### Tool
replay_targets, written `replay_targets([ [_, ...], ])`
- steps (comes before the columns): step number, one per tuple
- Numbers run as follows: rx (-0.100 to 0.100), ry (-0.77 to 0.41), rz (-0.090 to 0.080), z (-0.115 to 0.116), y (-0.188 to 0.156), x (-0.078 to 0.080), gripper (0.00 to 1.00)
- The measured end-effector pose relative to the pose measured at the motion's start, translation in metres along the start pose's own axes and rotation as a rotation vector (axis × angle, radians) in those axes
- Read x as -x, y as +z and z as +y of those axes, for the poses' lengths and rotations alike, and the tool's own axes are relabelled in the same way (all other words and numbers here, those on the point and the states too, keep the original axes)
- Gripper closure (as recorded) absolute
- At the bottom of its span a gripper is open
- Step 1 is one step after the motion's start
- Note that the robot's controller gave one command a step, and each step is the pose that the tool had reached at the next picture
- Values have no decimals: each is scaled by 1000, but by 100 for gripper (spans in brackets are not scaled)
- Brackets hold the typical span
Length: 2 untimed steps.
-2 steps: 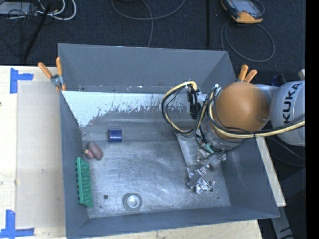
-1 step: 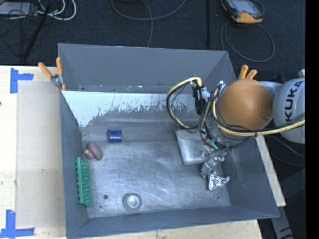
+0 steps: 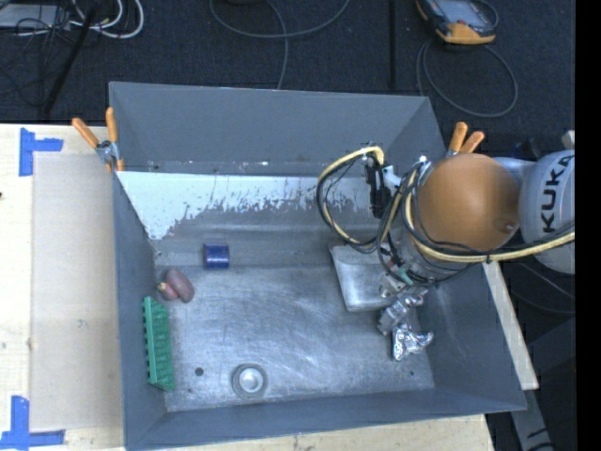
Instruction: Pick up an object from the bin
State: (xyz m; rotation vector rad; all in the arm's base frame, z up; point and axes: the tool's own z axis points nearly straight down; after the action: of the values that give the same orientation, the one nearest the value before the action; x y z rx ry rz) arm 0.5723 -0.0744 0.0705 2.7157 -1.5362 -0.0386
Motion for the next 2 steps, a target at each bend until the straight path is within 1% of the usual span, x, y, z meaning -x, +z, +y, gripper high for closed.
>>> replay_targets([
  [1, -16, 3, 1, 3, -10, 3, 100],
  [2, -23, 5, 4, 5, -14, 5, 100],
])
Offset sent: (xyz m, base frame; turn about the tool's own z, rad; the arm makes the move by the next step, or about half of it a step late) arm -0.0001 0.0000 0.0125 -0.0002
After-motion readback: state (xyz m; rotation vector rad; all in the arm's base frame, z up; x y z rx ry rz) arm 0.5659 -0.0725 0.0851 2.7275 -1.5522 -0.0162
